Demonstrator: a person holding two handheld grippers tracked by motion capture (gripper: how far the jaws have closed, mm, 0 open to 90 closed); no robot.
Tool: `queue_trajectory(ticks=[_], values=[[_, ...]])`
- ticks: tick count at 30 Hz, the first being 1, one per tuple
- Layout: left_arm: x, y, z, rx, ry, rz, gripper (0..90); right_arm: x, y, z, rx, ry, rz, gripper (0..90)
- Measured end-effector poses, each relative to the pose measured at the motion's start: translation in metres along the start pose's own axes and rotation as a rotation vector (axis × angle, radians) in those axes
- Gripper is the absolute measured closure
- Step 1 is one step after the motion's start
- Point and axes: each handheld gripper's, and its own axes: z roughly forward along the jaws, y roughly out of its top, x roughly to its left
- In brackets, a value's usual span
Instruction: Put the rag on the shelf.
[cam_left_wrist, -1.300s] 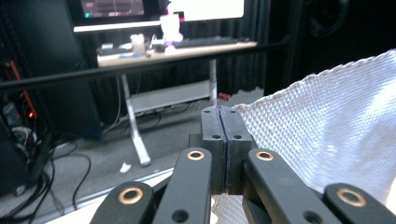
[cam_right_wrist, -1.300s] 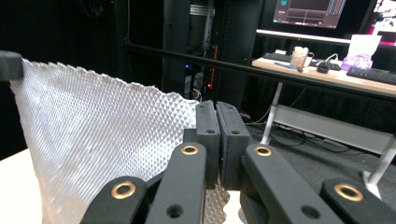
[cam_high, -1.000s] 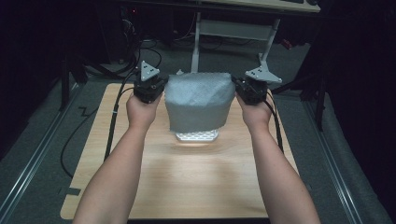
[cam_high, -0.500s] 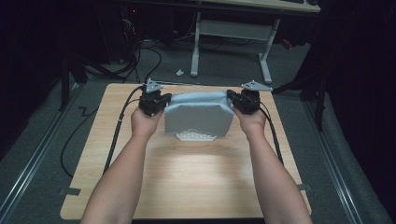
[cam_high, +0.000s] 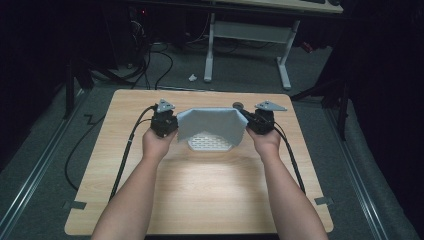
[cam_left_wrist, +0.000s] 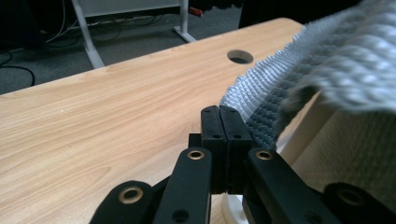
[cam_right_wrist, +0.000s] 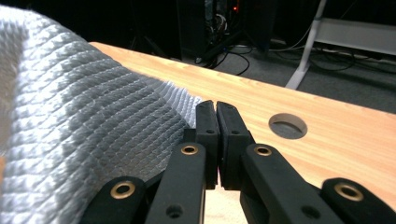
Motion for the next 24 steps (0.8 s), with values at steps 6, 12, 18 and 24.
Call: queue_trajectory(ticks=[6,12,18,24], values=[[-0.008,-0.004,0.005,0.016,-0.017,0.012,89.7,0.005,-0.002,-0.001,0.004,0.009,-0.015,89.4],[-0.008,-0.013,0.005,0.020,-0.020,-0.002,89.7,0.007,-0.006,0.001,0.014,0.018,-0.014,89.4],[-0.004,-0.024,0.003,0.023,-0.026,-0.029,89.7,0.006,-0.013,0.001,0.022,0.015,-0.015,89.4],[-0.006,-0.024,0.002,0.034,-0.024,-0.014,89.6,0.003,-0.019,0.002,0.040,0.014,0.006,89.3]])
